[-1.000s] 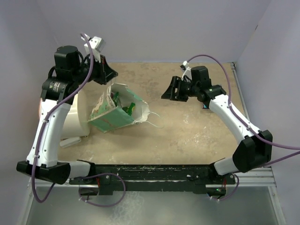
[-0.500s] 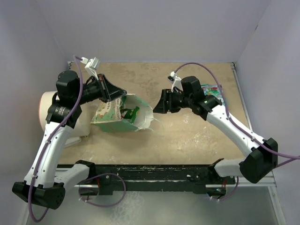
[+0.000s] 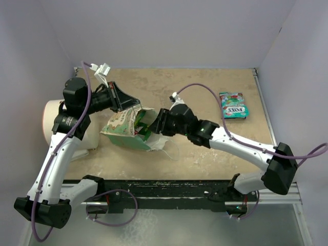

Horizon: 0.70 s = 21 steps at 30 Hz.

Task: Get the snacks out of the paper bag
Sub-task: Take out the snack from the paper bag.

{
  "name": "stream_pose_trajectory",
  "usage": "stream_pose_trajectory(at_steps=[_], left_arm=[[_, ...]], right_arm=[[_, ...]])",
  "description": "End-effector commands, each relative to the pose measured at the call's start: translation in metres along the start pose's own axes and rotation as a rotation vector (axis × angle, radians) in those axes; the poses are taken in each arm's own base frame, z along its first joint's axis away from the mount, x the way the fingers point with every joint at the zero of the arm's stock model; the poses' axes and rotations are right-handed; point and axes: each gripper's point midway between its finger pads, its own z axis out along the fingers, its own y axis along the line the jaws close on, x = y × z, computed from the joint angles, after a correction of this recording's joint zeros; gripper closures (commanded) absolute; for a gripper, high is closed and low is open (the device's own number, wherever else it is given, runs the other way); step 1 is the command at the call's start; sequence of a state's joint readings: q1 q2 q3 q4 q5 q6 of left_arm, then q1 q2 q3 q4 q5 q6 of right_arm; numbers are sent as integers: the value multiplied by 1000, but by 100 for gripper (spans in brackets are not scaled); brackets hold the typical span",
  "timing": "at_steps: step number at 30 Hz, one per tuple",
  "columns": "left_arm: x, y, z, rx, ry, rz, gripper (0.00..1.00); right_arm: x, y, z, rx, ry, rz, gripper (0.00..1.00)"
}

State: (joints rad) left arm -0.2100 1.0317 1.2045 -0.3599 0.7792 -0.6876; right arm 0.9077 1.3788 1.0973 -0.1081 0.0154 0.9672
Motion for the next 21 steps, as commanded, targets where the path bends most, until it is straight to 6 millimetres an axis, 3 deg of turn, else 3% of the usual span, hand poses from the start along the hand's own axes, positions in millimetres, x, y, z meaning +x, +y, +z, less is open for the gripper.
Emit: stream_pose_trajectory(at_steps=[1, 6, 15, 21], left_arm=[[-20, -18, -9, 0, -64, 70, 100], [-23, -18, -10, -14, -72, 57, 100], [-26, -13, -8, -54, -65, 21, 100], [-28, -13, -8, -67, -52, 36, 100]], right_arm=[[0, 0, 9, 46, -122, 150, 55], [18, -31, 31, 126, -144, 288, 59], [24, -50, 75, 194, -195, 359, 54], [24, -49, 99, 203, -218, 442, 51]])
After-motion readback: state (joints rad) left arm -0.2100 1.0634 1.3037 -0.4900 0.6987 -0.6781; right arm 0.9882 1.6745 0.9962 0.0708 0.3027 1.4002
